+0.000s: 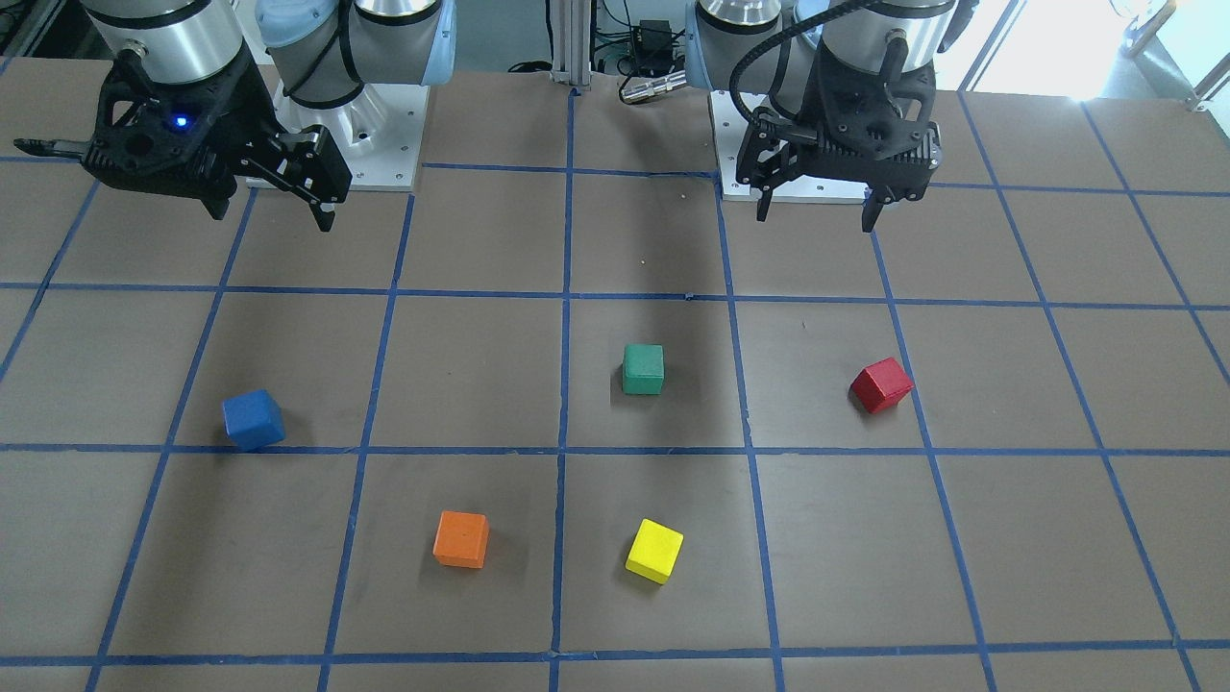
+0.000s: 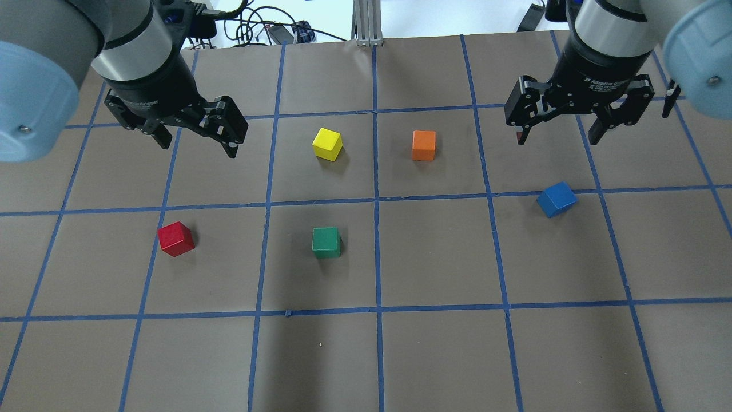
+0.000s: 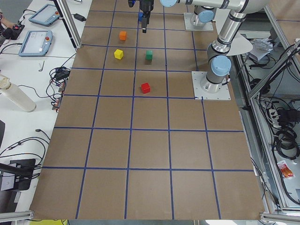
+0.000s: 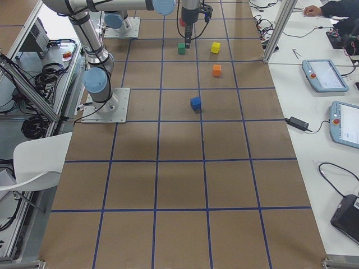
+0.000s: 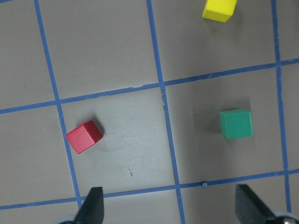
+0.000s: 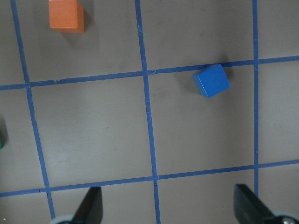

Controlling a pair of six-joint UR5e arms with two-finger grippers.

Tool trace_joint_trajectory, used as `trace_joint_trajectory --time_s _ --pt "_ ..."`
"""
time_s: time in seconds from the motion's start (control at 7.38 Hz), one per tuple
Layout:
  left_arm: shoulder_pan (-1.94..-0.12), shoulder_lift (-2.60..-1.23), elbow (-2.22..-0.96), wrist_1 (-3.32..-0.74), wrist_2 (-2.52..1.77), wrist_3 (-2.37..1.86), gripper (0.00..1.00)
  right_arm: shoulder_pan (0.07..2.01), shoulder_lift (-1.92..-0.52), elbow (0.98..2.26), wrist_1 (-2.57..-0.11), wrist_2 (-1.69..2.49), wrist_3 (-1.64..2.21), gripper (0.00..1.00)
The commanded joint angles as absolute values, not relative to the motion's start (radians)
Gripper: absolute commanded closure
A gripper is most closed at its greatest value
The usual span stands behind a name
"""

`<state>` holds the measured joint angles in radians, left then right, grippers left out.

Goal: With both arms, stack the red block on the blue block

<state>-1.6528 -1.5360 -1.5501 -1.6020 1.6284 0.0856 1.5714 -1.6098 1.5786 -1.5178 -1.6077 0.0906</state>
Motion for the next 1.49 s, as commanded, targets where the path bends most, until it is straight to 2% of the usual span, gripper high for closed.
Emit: trace_joint_trajectory --time_s 0.0,0.68,1.36 --pt "-1.645 -1.526 -1.531 -1.594 1.618 0.097 0.0 1.554 -1.609 1.58 -1.505 -1.603 0.091 0.0" --pt "-1.592 -1.623 -1.419 -1.611 1.588 0.084 0.0 1.554 -1.614 1.58 -1.499 -1.589 0.091 0.0" --pt "-1.571 -1.62 -1.451 -1.667 1.603 0.104 0.0 1.554 -1.634 1.58 -1.445 -1.589 0.087 0.0"
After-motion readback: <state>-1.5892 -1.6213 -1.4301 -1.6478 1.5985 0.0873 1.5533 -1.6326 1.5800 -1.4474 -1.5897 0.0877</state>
